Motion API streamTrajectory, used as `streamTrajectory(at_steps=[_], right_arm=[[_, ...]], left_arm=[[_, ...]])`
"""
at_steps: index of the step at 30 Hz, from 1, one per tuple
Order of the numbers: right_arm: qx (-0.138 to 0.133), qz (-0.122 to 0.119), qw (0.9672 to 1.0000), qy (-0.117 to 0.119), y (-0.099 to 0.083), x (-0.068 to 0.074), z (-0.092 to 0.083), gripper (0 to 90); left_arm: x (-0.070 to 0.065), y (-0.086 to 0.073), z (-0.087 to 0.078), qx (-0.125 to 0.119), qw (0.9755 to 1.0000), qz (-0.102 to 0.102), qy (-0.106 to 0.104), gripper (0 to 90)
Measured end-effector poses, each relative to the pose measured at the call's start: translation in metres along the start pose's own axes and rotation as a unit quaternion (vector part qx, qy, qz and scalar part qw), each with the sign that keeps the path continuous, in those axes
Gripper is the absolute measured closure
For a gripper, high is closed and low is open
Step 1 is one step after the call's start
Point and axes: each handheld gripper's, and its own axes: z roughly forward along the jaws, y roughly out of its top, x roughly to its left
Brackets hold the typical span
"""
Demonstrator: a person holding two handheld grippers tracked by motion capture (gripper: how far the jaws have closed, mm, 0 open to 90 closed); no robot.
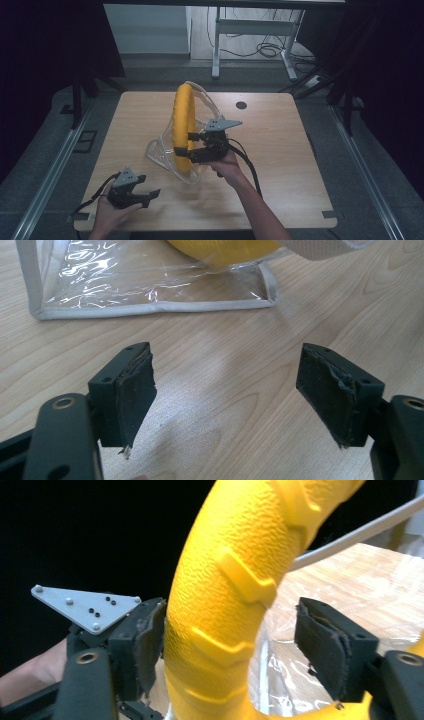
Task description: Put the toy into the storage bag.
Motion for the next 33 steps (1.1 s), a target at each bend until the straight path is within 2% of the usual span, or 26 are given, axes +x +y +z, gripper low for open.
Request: streamTrajectory(at_steps=[7,14,17,22,28,29,33], right_arm=[[-0.004,-0.006,1.0000,-0.005,-0.002,-0.001,-0.010,27.1],[-0.011,-0.005,0.9997,-0.020,-0.004,-0.006,-0.032,30.0],[-0.015,-0.007,0.9993,-0.034,-0.007,-0.011,-0.044,31.2],[-0.014,-0.007,0.9987,-0.048,-0.012,-0.016,-0.055,31.6],[-0.011,-0.006,0.9972,-0.073,-0.026,-0.024,-0.072,32.1],[-0.009,-0.003,0.9965,-0.083,-0.031,-0.027,-0.078,32.1],[-0.011,0.001,0.9955,-0.094,-0.038,-0.031,-0.085,32.2]], left_arm=[[0.000,0.000,-0.001,-0.001,1.0000,-0.001,0.001,23.2],[0.000,0.000,-0.001,-0.001,1.0000,-0.002,0.000,23.1],[0.000,0.000,0.000,0.000,1.0000,-0.001,0.000,23.1],[0.000,0.000,-0.001,0.000,1.0000,-0.001,0.001,23.1],[-0.001,0.000,0.000,0.000,1.0000,-0.002,0.001,23.1],[-0.001,0.000,0.000,0.001,1.0000,-0.002,0.001,23.1],[-0.001,0.000,-0.001,0.000,1.0000,-0.004,0.001,23.1]])
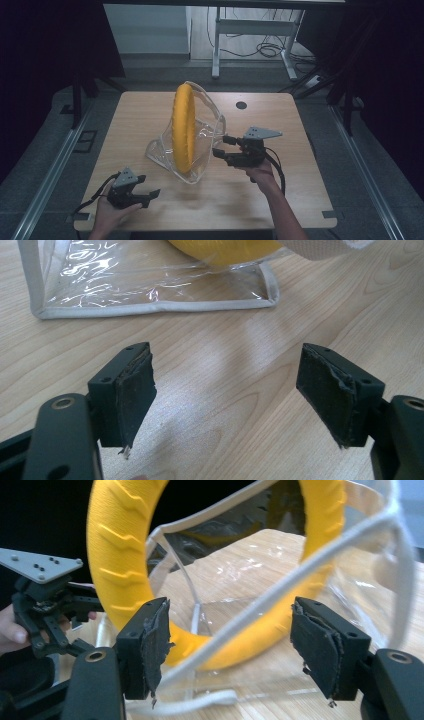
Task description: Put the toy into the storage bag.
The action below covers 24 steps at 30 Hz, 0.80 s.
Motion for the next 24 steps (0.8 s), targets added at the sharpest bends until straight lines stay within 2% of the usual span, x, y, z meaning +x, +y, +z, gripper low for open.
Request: streamTrajectory(at_steps=[13,24], right_arm=[[0.001,-0.006,0.9996,-0.028,-0.034,-0.011,-0.028,32.9],[0.024,0.004,0.9982,-0.055,-0.063,-0.021,-0.036,33.2]], left_arm=[[0.000,0.000,0.000,0.000,1.0000,0.000,0.000,23.1],[0.000,0.000,0.001,0.001,1.0000,0.000,0.001,23.1]])
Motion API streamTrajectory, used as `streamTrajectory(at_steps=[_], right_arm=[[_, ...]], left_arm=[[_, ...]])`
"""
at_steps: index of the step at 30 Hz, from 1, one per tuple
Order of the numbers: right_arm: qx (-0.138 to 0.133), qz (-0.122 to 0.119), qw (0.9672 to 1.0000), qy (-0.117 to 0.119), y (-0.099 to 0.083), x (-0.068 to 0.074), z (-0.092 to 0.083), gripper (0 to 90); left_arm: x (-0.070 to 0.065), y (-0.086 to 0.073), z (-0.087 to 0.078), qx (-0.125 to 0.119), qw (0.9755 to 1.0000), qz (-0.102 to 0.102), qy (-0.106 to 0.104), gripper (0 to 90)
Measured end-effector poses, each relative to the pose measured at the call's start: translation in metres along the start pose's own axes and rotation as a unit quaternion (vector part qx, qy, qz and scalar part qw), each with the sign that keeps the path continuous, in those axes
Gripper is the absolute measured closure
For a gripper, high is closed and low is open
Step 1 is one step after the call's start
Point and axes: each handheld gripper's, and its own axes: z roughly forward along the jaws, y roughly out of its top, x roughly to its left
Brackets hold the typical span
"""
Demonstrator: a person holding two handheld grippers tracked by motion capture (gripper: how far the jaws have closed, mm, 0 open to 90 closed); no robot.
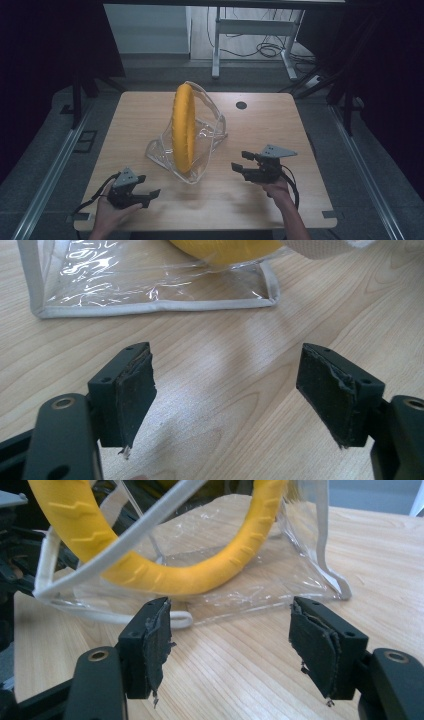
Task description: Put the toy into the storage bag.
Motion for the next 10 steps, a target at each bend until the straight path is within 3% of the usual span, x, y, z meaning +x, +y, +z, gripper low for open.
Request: streamTrajectory(at_steps=[10], right_arm=[[0.002,-0.002,1.0000,-0.001,-0.0030,-0.0001,0.0018,33.3]], left_arm=[[0.0003,0.0002,-0.0003,-0.001,1.0000,-0.001,0.000,23.1]])
